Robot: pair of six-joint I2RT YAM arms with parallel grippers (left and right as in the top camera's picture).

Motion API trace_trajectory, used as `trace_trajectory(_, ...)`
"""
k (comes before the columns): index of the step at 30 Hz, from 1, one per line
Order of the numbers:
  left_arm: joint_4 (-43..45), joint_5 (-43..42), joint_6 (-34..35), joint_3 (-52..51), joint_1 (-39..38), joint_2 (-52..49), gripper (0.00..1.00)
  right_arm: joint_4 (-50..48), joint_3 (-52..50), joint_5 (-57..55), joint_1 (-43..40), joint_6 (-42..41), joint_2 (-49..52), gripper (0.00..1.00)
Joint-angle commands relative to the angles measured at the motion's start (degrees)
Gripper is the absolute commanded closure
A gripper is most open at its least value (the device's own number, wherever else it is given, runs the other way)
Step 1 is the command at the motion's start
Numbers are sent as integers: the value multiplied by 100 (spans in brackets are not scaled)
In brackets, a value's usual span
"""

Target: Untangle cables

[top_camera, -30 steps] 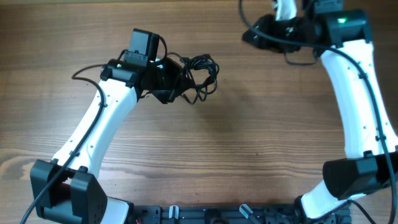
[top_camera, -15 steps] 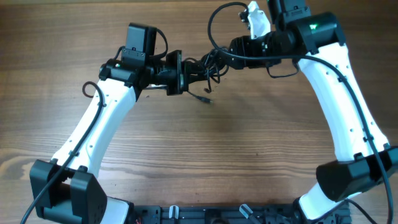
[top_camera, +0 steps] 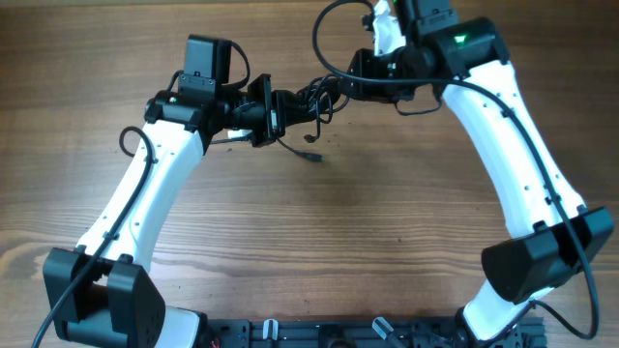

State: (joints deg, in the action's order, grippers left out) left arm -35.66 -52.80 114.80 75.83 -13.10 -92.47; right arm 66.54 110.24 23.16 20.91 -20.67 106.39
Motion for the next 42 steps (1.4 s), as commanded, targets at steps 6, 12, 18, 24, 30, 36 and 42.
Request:
trace_trajectory(6, 125, -378, 33, 35, 7, 26, 96, 181, -13, -671, 236, -774, 295, 80)
trace_trajectory(12, 122, -352, 31, 35, 7, 26, 96, -9, -13, -625, 538, -802, 658, 96)
trace_trajectory(18, 120, 612, 28, 35, 7, 26, 96, 925, -11, -758, 601, 170, 621, 96)
trace_trajectory(24, 35, 1821, 28, 35, 7, 26, 96, 1985, 13, -391, 264, 1648, 378, 96)
trace_trajectory(30, -216, 2883, 26, 35, 7, 26, 96, 2562, 48, 1963, -354, 3930, -170, 96)
trace_trajectory(36, -721, 3324, -358, 31, 4, 26, 96, 2494, 48, 2953, -579, 4284, -428, 96)
trace_trajectory(42, -1215, 3663, -3587, 31, -90, 26, 96, 1366, 17, 1429, -560, 1714, -424, 96)
